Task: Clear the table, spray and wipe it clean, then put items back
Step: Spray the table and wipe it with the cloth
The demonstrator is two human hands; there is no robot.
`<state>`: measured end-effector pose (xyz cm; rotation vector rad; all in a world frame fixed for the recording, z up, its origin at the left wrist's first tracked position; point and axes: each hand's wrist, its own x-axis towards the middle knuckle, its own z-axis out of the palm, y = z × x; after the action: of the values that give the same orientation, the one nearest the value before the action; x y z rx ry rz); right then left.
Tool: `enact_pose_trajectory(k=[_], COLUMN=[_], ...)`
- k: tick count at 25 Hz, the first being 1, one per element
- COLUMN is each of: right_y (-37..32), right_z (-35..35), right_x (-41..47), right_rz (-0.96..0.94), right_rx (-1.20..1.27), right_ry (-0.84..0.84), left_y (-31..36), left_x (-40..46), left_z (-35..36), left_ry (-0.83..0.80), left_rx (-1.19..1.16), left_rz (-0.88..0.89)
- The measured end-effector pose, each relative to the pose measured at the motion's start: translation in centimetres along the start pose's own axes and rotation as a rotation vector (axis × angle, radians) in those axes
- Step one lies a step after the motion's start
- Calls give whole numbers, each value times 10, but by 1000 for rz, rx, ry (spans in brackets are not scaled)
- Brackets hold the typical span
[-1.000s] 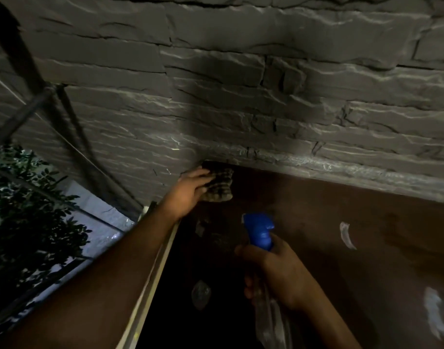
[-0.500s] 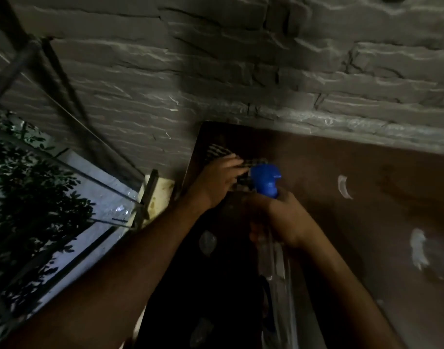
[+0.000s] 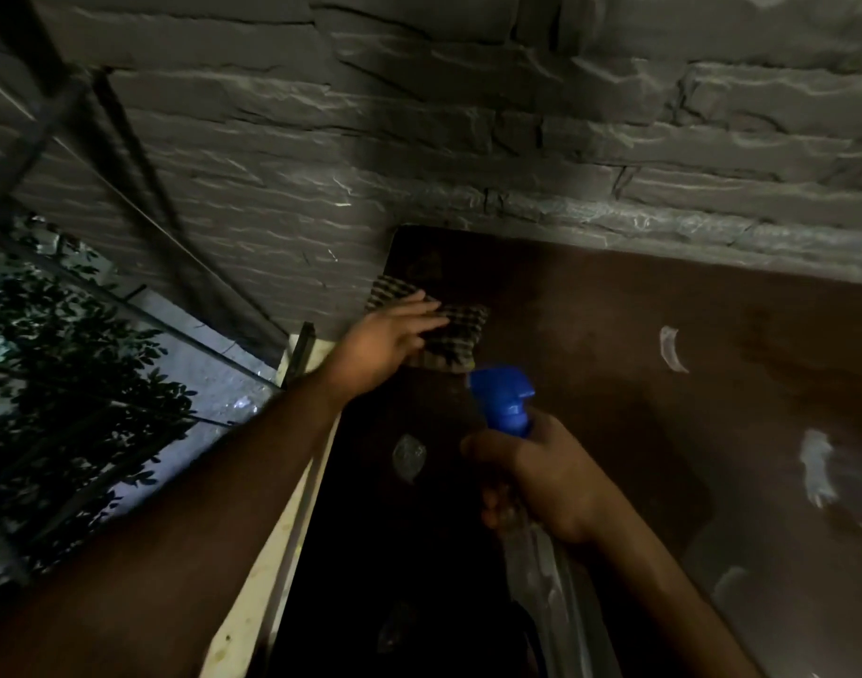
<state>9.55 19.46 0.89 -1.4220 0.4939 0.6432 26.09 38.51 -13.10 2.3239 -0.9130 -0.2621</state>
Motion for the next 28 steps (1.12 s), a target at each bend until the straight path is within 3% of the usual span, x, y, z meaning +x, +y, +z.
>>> enact_pose_trajectory(k=[4,11,14,19,20,22,24,28], right_y=[4,6,4,-8,-9,-10,-10,-13], right_z=[12,18,15,-7,-9,-3,2,-1], right_x=[2,-3,-3,-11,-10,-5,0,-11], right_rz=[26,96,84,3,-7,5,-2,1], right_rx=[-41,-89,-40,24,11,3,17,16], right_ry=[-82,-140,-51,0,-1,3,8,-19], left_y=[-4,2,26,42,29,16,37,65], left_x=[32,27,23,-78,-71,-26,10,-90], left_z=[-19,-18,-2,27,21,3,8,45], left_ry=[6,20,37,5,28,84,10,-83], left_rx=[-13,-14,-87,59,99,157,189,214], left_rz=[-267,-285,-285,83,69,-143,-263,119])
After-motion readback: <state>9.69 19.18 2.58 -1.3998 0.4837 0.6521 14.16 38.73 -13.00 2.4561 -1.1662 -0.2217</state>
